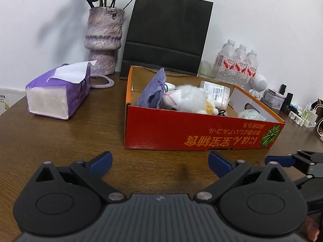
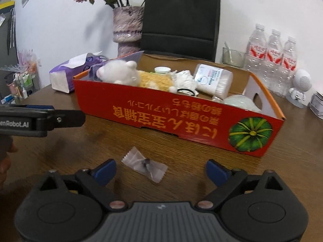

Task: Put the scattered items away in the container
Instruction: 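Withdraw both open tools from the box toward the last candy, then grasp the last clear-wrapped candy with the right tool, then carry the candy into the box and open the right tool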

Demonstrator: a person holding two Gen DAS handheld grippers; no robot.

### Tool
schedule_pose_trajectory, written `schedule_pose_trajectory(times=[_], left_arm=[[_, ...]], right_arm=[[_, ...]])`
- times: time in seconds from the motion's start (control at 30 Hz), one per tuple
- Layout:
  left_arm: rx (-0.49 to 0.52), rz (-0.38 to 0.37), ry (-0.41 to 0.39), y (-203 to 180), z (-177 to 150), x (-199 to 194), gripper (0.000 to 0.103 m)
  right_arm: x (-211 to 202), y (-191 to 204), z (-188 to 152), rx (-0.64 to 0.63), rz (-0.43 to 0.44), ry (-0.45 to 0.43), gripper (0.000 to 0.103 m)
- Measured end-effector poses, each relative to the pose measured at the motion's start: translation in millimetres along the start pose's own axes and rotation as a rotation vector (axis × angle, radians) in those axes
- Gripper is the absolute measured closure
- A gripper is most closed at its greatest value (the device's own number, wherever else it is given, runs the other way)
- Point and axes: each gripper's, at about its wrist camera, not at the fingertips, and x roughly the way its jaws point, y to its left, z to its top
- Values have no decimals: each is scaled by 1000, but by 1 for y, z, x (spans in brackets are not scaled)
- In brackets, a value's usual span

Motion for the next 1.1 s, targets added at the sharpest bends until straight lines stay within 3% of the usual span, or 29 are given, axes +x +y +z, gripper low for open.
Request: schedule_pose_trajectory(times=[0.1,0.2,0.3,0.63,0.93,1.1], left_arm=[[-1,-4,-2,0,0,-1,0],[-1,-8,-6,0,0,-2,0],[4,-12,-7,-2,-1,-3,0],[23,-32,-9,-7,-2,-6,0],[25,-48,-30,-13,-3,-12,0],[39,-76,-52,-26,22,-16,0]], right_arm=[[8,1,0,-2,29,6,24],[2,0,0,14,44,0,64],[-3,-1,-2,23,55,3,84],[-13,0,-3,34,45,-13,84],[-50,-4,12,40,7,-144,84],[-60,-25,39,101,-6,-198,84]])
